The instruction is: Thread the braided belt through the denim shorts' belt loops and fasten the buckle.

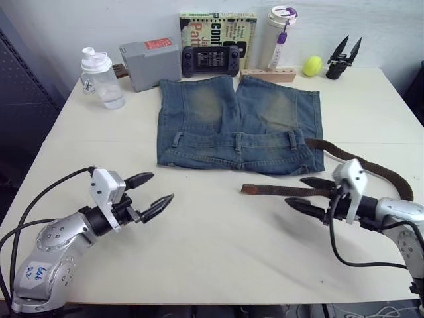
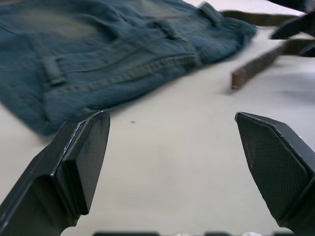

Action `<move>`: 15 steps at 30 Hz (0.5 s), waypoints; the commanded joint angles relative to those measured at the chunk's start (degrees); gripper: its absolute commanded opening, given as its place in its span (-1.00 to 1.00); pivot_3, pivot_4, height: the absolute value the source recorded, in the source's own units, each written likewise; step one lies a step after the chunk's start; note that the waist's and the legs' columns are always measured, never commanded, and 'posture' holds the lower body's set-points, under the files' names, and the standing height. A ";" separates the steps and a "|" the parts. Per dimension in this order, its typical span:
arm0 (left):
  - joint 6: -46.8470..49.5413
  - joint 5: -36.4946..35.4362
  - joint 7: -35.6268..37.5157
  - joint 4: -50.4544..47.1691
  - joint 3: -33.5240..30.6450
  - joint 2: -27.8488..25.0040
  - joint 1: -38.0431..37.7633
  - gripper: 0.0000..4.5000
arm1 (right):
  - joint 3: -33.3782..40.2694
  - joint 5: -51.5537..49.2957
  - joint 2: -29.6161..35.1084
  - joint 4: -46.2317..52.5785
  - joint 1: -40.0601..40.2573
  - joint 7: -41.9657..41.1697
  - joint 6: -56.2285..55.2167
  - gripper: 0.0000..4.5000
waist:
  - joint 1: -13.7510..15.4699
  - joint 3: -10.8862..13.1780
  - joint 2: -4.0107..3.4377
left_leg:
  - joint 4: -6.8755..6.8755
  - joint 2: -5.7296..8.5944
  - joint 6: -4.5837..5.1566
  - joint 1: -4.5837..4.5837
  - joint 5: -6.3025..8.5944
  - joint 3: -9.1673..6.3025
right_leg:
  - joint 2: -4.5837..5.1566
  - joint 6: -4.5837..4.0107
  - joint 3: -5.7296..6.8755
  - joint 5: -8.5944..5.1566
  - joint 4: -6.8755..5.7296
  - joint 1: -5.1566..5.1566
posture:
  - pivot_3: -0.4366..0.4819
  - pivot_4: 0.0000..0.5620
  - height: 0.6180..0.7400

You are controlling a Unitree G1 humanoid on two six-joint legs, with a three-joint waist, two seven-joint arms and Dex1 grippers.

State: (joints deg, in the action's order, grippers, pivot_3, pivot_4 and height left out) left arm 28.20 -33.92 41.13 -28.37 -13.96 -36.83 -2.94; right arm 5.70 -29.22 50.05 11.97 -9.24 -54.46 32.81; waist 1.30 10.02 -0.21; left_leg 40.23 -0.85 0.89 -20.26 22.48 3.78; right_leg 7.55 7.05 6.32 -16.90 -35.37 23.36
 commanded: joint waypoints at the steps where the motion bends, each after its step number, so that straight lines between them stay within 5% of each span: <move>1: 0.05 -1.42 3.57 -1.30 1.46 -1.88 1.29 0.98 | -3.52 3.92 1.55 -3.47 -4.75 -1.80 -0.51 1.00 | 0.01 0.00 0.00 | 0.01 0.00 0.00 0.00 0.00 0.01 | 0.00 0.00 0.00 0.00 0.00 0.00 | -0.05 -0.47 0.85; 11: 0.26 -1.22 5.07 -2.49 3.89 -2.02 1.87 0.98 | -10.81 12.23 3.75 -13.63 -14.40 -4.48 1.17 1.00 | 0.02 0.00 0.00 | 0.03 -0.01 0.00 -0.06 0.00 -0.01 | 0.02 0.00 0.13 0.00 0.03 0.00 | -0.05 -0.47 0.85; 15: 0.27 -1.41 4.88 -2.64 3.93 -1.92 1.80 1.00 | -13.06 14.36 6.04 -15.46 -13.98 -7.77 0.64 0.42 | 0.15 0.00 0.01 | 0.05 -0.01 0.00 -0.07 0.00 -0.02 | 0.03 0.00 0.18 0.00 0.05 -0.03 | -0.05 -0.47 0.85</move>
State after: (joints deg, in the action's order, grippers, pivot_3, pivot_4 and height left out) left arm 28.86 -34.55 45.92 -28.94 -9.95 -38.83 -0.89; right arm -6.54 -16.33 55.29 -2.48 -23.54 -60.83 33.68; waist 1.45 10.02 -0.20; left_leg 40.29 -0.86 0.89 -20.33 22.48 3.76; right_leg 7.58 7.05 6.53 -16.90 -35.32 23.30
